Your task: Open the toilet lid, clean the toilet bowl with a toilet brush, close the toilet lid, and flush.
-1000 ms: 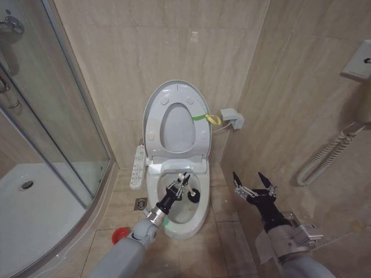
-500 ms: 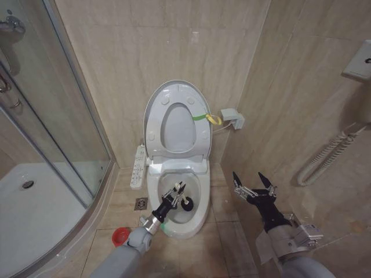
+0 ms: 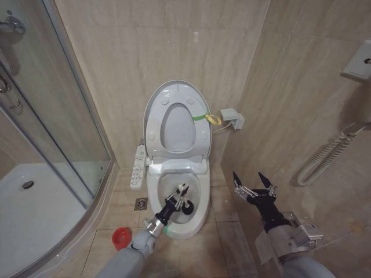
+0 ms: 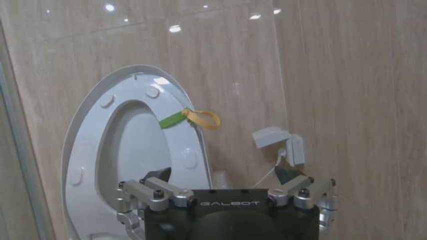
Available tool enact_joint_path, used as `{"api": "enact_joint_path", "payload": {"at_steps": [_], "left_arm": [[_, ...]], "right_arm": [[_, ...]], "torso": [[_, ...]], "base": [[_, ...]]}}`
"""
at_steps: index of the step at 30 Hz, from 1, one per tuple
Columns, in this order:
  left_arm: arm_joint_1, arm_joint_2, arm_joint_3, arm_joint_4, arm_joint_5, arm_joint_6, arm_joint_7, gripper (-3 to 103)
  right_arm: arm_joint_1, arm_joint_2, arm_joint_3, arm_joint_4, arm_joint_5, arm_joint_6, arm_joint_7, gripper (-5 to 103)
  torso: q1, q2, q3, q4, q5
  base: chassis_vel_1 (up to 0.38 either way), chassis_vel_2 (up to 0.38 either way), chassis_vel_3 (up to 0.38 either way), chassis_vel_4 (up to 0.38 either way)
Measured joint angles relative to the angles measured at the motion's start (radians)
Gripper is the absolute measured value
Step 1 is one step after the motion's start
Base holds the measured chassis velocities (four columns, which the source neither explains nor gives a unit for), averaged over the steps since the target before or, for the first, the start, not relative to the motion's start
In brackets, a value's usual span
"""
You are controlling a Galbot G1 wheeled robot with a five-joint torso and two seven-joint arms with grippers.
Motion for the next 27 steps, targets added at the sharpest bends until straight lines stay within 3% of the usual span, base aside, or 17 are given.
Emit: {"api": "enact_joint_path", "payload": {"at_steps": [9,18,27], "left_arm": [[-0.02,0.006,0.011,-0.109,-0.051,0.017,-0.012,19],[-0.038,-0.041,-0.004,0.079,-0.043,-0.014,0.045,19],[-0.072,-0.029,0.006,-0.008,-0.082,0.001,0.024,19]], "right_arm": [[0.0,0.0,0.0,0.0,0.0,0.0,0.0,100],[0.0,0.0,0.0,0.0,0.0,0.0,0.0,100],[0.0,0.0,0.0,0.0,0.0,0.0,0.0,100]], "torso": [[0.0,0.0,0.0,-0.0006,-0.0001],[0.0,0.0,0.0,-0.0001,0.0001],[0.0,0.0,0.0,-0.0005,0.0002]], "base": [[0.0,0.0,0.0,0.0],[0.0,0.0,0.0,0.0],[0.0,0.0,0.0,0.0]]}}
